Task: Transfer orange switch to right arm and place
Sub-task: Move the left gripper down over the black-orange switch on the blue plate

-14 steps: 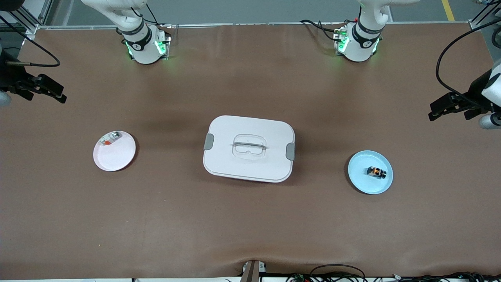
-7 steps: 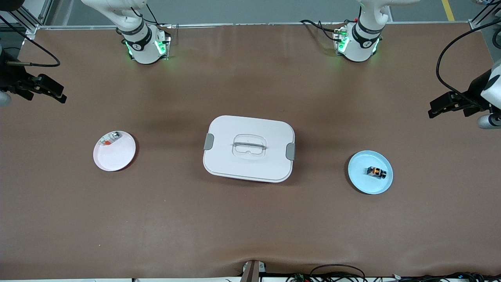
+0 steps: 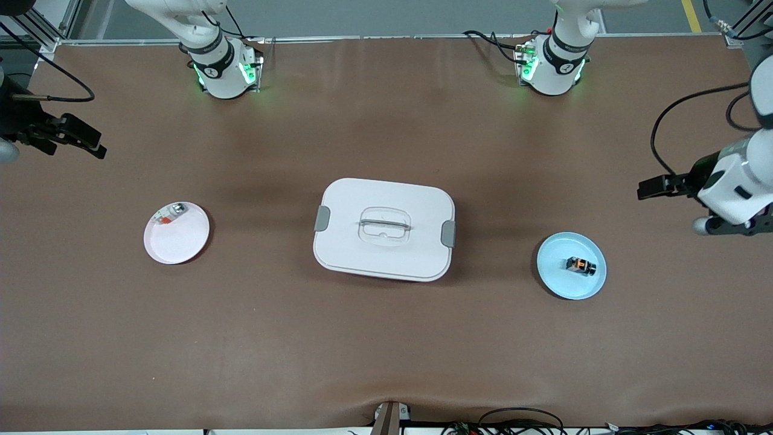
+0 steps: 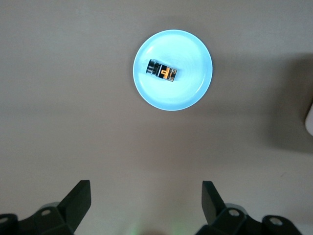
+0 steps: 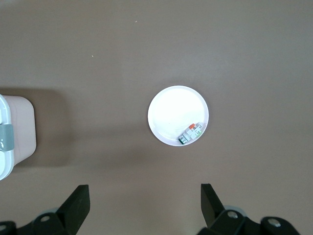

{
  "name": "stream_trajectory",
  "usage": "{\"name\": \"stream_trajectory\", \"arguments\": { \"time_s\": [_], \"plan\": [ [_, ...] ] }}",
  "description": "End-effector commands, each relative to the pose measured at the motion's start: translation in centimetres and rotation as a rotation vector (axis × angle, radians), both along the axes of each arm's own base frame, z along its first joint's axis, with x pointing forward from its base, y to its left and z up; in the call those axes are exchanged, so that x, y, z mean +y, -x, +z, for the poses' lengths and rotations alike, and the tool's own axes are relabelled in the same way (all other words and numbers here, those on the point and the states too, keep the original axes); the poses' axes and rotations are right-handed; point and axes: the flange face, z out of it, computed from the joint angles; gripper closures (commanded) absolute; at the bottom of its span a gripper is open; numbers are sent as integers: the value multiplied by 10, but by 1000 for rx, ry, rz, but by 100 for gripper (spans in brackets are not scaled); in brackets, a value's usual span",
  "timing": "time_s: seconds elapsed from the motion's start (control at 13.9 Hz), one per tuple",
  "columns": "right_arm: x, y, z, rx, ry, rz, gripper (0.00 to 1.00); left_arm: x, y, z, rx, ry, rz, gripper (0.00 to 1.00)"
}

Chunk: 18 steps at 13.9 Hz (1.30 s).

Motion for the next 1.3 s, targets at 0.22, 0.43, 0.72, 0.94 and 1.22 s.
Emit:
{"name": "stream_trajectory", "arguments": {
  "time_s": [0.22,0.43,0.72,0.94,1.22],
  "plan": [
    [-1,9,2,-3,-15,-11,0,7,-23,-75,-35,-5,-101,0],
    [-1,9,2,-3,-15,-11,0,6,-27,-114,-83,-28,-134,0],
    [-1,10,2,0,-15,-11,0,7,-38,-157,-81,-17,-212,0],
    [-1,10,2,0,-15,-12,0,7,-45,-190,-82,-11,-242,0],
    [-1,10,2,0,-15,-12,0,2,-51,-221,-95,0,-311,0]
  ]
}}
